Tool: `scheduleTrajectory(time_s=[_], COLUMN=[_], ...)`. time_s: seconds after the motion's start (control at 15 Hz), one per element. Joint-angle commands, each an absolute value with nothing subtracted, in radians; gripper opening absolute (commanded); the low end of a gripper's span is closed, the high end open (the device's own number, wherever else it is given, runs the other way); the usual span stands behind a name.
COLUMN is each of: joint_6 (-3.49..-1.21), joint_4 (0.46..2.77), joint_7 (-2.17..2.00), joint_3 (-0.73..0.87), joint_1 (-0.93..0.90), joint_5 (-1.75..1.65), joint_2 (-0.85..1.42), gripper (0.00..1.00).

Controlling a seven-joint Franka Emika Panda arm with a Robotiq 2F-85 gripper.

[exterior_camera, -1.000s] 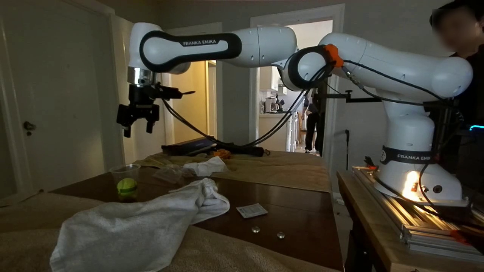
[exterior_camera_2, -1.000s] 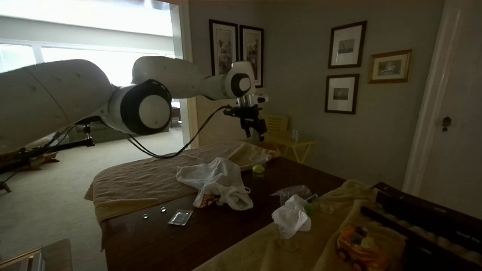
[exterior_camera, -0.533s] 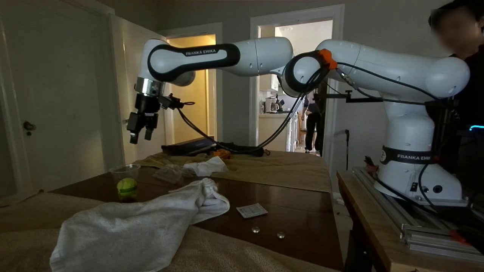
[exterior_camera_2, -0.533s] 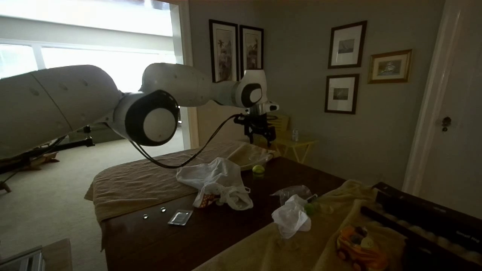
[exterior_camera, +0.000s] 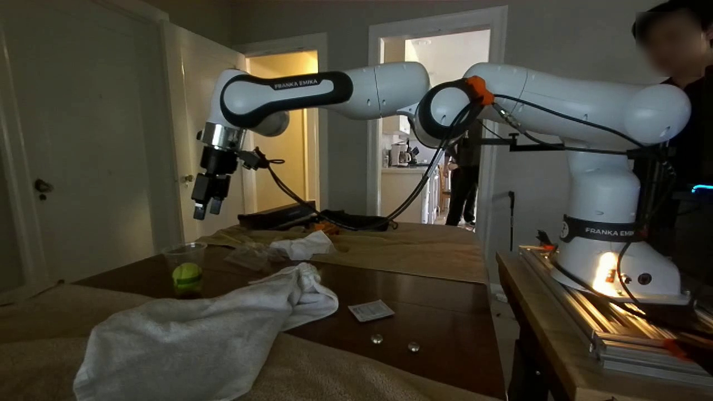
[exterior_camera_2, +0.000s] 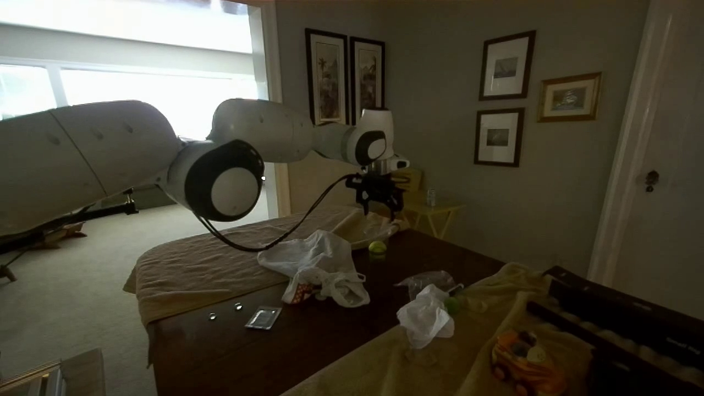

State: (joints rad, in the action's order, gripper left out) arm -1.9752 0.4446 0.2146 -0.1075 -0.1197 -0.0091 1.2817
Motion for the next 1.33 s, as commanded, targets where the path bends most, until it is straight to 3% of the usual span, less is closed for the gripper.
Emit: scheduleTrajectory(time_s=[0.0, 0.6, 0.87, 1.13, 1.27], joint_6=[-2.03, -2.231, -2.26, -2.256, -2.232], joint_4=[0.449, 0.453, 0.452, 0.459, 0.466], joint_7=[0.207, 0.3, 0.364, 0.404, 0.389], joint_3=[-0.081, -0.115, -0.134, -0.158, -0.165], joint_1=[-0.126, -0.124, -0.137, -0.149, -0.147], joint_5=[-0.011, 0.009, 0.009, 0.016, 0.022], joint_2=[1.289, 1.358, 1.361, 1.36, 1.355], gripper=[1.0, 1.0, 0.92, 0.97, 0.9])
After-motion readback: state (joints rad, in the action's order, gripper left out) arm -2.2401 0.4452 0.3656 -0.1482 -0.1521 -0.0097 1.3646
